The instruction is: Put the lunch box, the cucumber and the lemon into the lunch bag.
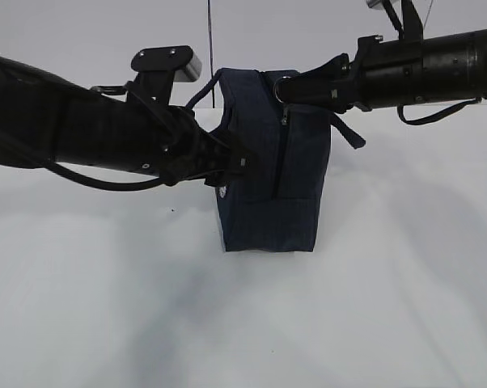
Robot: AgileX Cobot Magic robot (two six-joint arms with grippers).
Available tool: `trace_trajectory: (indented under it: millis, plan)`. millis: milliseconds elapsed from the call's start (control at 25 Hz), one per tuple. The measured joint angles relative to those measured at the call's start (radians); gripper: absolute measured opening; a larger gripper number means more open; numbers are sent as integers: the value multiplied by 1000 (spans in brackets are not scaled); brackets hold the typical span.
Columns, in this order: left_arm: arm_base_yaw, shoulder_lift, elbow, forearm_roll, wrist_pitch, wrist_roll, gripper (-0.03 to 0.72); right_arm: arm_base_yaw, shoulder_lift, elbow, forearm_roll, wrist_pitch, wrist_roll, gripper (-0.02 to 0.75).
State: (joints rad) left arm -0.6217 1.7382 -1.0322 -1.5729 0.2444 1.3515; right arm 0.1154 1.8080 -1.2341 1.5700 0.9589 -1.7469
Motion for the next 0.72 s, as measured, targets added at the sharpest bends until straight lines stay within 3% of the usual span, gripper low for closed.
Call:
trace_trajectory:
  millis: [240,440,560,680,720]
  plan:
    - [-10,96,-73,-14,-1,2,445,0,0,0,-13,0,3,0]
    - [-73,118,-79,-31,-67,2,411,0,0,0,-17,0,3,0]
    - [-92,142,-79,-37,-90,2,263,0,0,0,-17,0,3,0]
    - [-97,151,-79,-40,-90,2,59,0,0,0,-17,0,4,0]
    - [-97,153,-79,-41,-90,2,29,0,0,0,-17,0,4,0]
